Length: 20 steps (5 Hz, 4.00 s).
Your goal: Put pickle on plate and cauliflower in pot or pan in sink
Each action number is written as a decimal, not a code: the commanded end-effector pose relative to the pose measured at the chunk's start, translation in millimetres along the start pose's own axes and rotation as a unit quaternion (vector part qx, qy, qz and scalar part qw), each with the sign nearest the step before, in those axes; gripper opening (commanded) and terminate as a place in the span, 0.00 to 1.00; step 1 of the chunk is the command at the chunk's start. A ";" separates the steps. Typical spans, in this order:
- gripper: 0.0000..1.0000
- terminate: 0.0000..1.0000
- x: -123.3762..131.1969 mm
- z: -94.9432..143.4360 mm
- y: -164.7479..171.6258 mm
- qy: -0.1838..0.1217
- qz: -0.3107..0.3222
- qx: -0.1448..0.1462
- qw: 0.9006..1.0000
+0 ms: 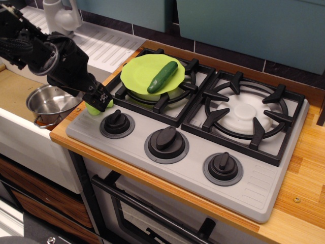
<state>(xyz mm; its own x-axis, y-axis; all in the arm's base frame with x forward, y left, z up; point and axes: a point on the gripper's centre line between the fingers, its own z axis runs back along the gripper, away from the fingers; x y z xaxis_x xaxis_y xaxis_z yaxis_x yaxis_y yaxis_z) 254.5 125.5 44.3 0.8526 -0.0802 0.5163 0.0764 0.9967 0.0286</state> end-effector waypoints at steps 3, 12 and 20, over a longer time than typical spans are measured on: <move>0.00 0.00 6.2 -11.8 9.9 -0.026 -0.006 -0.023 0.999; 0.00 0.00 25.3 23.0 106.4 -0.015 -0.054 -0.015 0.998; 1.00 0.00 5.0 0.8 103.5 0.009 -0.028 -0.029 0.999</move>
<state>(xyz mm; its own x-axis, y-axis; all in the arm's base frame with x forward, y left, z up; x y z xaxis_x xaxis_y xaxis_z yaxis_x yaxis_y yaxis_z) 258.3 227.1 27.5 0.8791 -0.1052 0.4648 0.1479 0.9874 -0.0562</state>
